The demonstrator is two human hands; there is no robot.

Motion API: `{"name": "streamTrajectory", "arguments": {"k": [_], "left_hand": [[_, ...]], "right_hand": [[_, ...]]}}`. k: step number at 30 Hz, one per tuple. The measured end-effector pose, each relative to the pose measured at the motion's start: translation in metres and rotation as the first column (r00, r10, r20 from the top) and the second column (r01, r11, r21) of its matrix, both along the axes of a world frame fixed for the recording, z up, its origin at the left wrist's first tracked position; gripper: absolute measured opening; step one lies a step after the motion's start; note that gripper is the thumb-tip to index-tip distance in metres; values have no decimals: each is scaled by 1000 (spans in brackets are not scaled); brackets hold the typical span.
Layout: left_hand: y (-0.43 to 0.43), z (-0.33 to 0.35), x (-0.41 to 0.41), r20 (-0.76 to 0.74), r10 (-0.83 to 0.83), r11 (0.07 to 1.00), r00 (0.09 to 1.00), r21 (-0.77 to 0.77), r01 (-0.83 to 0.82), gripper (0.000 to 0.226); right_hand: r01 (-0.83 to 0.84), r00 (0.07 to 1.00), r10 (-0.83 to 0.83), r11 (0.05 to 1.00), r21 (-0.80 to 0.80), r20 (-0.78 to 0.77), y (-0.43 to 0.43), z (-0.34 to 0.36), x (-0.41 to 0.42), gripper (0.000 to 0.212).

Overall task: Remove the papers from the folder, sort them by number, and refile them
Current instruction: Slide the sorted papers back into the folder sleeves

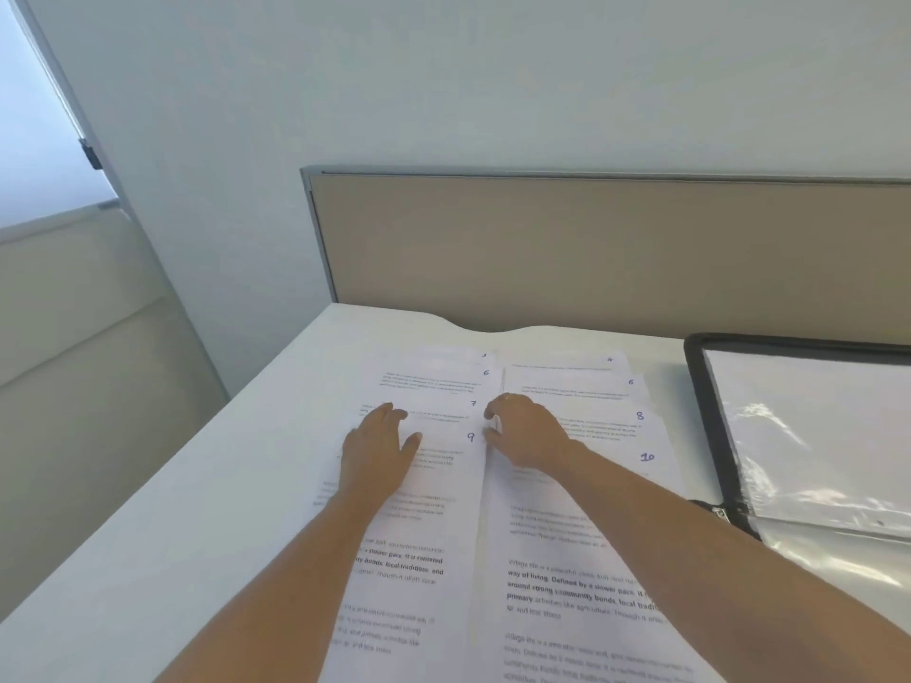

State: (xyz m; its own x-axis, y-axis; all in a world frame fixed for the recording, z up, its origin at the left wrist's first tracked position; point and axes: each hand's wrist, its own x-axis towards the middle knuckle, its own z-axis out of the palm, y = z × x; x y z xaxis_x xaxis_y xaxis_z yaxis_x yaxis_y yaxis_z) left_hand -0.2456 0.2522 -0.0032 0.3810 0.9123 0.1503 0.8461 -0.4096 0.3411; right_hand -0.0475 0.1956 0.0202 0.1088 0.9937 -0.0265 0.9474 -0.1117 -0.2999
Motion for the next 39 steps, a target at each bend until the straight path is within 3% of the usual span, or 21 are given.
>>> {"name": "streamTrajectory", "arguments": {"k": [8,18,21,28,34,39], "left_hand": [[54,-8,33,-118,-64,996,991,-62,57,53],[78,-30,29,-181,-97,989,979,-127,74,59],[80,-31,22,-195,-107,989,975,-118,84,59],[82,-31,9,-186,-97,990,978,-120,75,59],[82,-31,9,-183,-91,992,979,-101,73,58],[82,-32,9,-184,-88,992,979,-103,70,58]], "right_hand": [[78,996,-78,997,-4,-41,108,-1,33,43],[192,980,-174,957,-219,97,166,-6,42,54],[215,976,-199,952,-217,94,170,-10,42,51],[184,974,-200,973,-137,-110,178,-2,42,51],[212,975,-204,973,-90,91,176,-6,43,53],[193,981,-194,978,-85,-13,179,-6,36,52]]}}
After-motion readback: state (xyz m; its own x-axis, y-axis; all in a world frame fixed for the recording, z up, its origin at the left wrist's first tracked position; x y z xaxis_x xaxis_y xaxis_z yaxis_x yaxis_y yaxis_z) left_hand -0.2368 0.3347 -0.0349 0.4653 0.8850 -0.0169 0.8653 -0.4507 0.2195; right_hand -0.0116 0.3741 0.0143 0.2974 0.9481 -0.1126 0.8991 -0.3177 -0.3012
